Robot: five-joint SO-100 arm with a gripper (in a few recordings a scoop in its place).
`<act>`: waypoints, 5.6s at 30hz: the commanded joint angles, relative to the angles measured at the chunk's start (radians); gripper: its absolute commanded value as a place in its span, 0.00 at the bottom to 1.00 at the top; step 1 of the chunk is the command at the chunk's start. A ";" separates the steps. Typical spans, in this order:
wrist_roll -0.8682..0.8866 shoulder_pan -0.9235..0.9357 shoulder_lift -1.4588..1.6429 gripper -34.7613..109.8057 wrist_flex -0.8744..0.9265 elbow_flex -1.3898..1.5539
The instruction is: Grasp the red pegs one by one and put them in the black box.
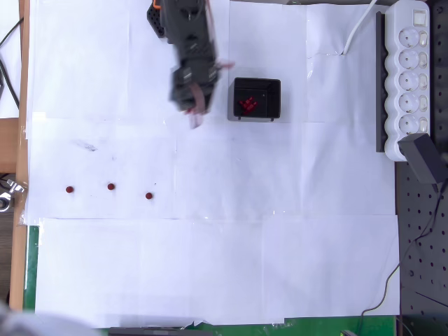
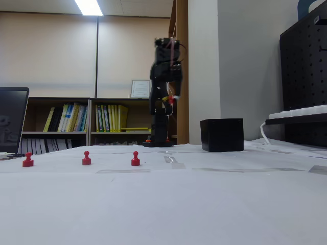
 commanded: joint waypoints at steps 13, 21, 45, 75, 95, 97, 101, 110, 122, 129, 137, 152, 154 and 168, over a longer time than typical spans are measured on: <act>-0.158 -0.357 0.120 0.24 -0.512 -0.305; -0.124 -0.324 0.222 0.34 -0.522 -0.275; 0.640 0.411 -0.241 0.34 -1.233 -0.982; 0.663 0.603 0.746 0.33 -2.123 -0.634; 0.673 0.592 0.922 0.33 -2.186 -0.443; 0.667 0.592 0.936 0.33 -2.187 -0.422; 0.660 0.592 0.953 0.33 -2.189 -0.399; 0.653 0.592 0.983 0.33 -2.198 -0.357; 0.650 0.589 0.991 0.31 -2.220 -0.359; 0.644 0.592 0.989 0.26 -2.220 -0.359; 0.632 0.595 0.969 0.24 -2.207 -0.360; 0.225 0.408 0.189 0.24 -0.463 -0.051; 0.149 0.310 0.120 0.24 -0.290 0.035; -0.298 -0.341 0.078 0.24 -0.115 0.098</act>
